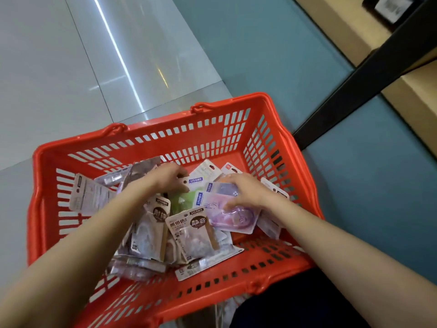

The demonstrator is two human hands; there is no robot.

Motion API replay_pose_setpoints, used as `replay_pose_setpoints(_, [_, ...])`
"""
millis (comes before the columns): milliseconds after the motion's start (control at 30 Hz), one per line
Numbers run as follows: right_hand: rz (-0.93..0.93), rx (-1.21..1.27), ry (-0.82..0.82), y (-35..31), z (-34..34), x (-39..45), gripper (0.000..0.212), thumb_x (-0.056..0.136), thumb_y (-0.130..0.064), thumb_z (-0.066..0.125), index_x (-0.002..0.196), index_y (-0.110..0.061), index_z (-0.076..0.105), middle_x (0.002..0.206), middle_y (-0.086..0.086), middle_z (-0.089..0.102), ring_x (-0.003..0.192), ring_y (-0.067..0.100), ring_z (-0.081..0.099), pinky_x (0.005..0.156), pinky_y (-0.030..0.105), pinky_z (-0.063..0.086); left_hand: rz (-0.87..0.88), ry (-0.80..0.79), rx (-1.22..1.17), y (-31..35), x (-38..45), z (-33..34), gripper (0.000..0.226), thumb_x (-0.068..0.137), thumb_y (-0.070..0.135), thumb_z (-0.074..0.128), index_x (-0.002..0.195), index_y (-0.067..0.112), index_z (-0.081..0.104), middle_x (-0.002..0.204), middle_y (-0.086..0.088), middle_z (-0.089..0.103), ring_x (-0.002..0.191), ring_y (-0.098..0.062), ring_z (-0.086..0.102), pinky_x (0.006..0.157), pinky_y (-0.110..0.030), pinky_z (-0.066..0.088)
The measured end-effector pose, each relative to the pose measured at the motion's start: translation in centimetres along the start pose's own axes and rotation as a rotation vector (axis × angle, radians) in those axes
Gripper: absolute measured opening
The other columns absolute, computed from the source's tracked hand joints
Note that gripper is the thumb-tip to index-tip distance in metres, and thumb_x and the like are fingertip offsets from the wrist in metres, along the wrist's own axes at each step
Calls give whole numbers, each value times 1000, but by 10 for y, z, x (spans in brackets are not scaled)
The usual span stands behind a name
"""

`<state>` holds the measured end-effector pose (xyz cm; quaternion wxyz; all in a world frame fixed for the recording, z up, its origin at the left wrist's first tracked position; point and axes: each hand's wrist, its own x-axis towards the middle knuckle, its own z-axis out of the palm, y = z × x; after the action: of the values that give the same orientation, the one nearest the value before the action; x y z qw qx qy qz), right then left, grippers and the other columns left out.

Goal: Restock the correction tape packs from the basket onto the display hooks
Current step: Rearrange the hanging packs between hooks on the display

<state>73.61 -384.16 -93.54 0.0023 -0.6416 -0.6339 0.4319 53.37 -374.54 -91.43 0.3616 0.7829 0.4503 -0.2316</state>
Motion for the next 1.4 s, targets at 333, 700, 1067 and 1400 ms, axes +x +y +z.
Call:
replay_pose_setpoints(333, [-102, 910, 364, -58, -105, -121, 29, 74, -3, 73, 97, -20, 67, 94, -4, 72, 84, 5, 65, 82, 23, 52, 376, 443, -252, 70, -113, -120, 13, 88, 20, 61, 94, 9, 63, 88, -4, 65, 78, -16, 58, 62, -6, 39])
replay_pose_setpoints(700, [-250, 1358, 283, -130, -167, -216, 70, 38, -31, 95, 100, -9, 70, 95, 9, 72, 80, 19, 70, 72, 30, 57, 473, 526, -631, 144, -229, -161, 22, 79, 37, 67, 79, 15, 67, 77, -8, 70, 64, -17, 62, 61, -27, 48])
replay_pose_setpoints(1067, [-268, 1368, 626, -178, -216, -321, 33, 72, -6, 67, 104, 0, 62, 84, 11, 72, 67, 17, 69, 66, 28, 57, 682, 567, -615, 212, -302, -192, 15, 76, 16, 76, 64, 20, 66, 51, 13, 63, 50, 2, 55, 56, -18, 47])
replay_pose_setpoints(1400, [-304, 1093, 1292, -208, -238, -536, 35, 81, -3, 62, 114, -14, 56, 81, 9, 68, 60, 14, 67, 55, 24, 55, 1050, 323, -689, 367, -393, -191, 8, 80, 17, 71, 82, 10, 71, 80, -8, 74, 68, -19, 71, 70, -34, 58])
